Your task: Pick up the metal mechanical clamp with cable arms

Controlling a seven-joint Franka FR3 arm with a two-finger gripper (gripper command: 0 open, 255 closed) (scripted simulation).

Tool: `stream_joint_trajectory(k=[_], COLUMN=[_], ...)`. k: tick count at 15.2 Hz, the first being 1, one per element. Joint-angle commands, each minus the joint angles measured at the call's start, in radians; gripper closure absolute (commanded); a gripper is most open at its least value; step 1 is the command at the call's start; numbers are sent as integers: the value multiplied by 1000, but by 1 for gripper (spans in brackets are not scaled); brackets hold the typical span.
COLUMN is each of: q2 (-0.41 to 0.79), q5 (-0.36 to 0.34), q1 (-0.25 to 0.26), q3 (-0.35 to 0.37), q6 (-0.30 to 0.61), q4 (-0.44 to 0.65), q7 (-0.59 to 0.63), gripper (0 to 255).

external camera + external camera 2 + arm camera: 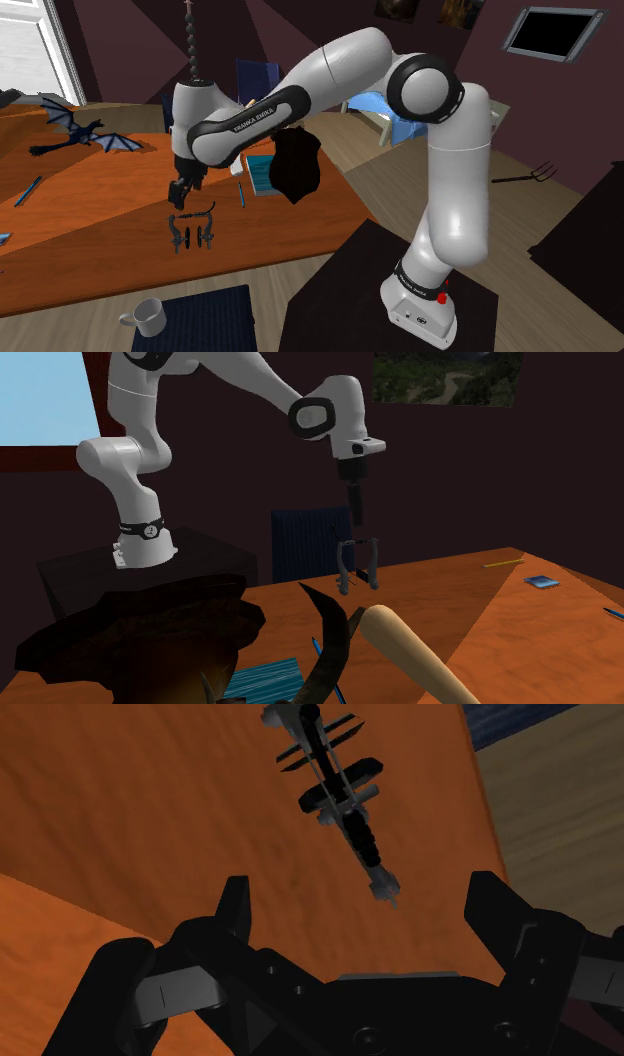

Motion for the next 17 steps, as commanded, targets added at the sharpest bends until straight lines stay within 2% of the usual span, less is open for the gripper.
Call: stream_joint_trajectory(k=[1,4,13,14,17], q2=[76,166,225,225,224], q5=[-28,-58,-76,-76,-76], q1=[25,57,66,66,66], q3=[-1,-4,-18,-18,-18], q6=[2,1,73,75,75], q4=[76,167,154,151,151], q7=[0,-5,8,8,8], gripper=[0,0,0,255,255])
